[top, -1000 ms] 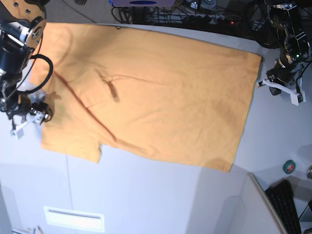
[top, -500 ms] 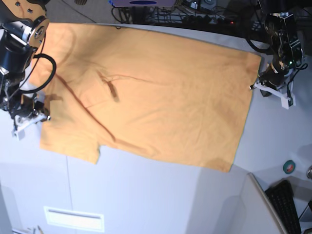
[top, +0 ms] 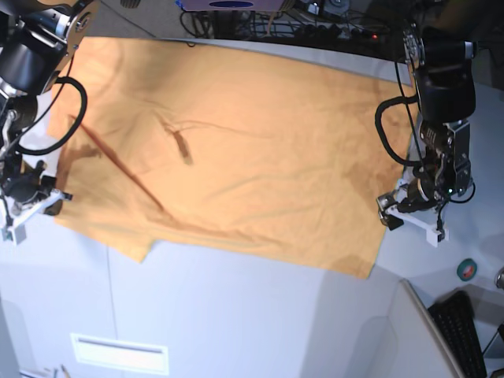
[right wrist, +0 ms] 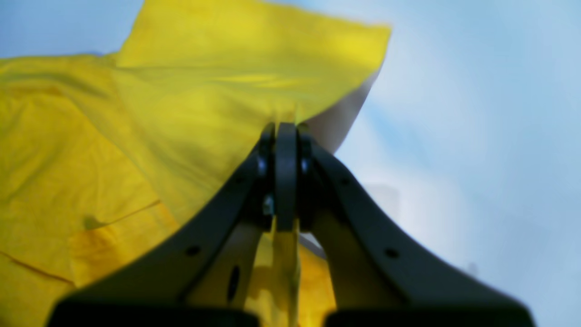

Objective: Layout the t-shirt on the table in an organized manner, then fold the t-shirt properly
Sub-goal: 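Lift the held edge and fold it over toward the shirt's middle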

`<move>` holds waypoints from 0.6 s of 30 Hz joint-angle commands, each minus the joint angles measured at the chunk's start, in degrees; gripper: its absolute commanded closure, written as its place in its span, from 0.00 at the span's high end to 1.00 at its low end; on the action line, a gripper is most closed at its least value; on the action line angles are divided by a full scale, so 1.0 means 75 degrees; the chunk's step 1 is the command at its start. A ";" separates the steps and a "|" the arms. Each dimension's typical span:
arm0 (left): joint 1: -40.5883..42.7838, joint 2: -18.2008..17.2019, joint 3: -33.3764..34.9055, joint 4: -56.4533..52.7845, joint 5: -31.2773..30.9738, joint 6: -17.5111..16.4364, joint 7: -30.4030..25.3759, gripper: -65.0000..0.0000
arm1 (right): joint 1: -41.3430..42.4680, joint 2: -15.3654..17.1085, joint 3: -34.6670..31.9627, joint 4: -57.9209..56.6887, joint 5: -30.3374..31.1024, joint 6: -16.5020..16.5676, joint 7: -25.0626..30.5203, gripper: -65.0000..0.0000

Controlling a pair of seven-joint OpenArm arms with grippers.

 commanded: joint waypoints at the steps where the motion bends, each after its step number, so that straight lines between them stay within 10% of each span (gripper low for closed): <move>1: -0.0313 -0.0067 0.0100 -0.0151 -0.0075 -0.0061 -0.0092 0.72 | 0.0084 0.0115 0.0004 0.0176 0.0118 0.0044 0.0092 0.00; 11: -0.0982 -0.0032 0.1260 -0.1429 -0.0122 -0.0061 -0.0795 0.58 | 0.0037 0.0127 0.0004 0.0188 0.0118 0.0055 0.0092 0.00; 18: -0.0829 -0.0067 0.1225 -0.0913 -0.0146 -0.0061 -0.0736 0.00 | 0.0037 0.0127 0.0004 0.0188 0.0118 0.0055 0.0092 0.00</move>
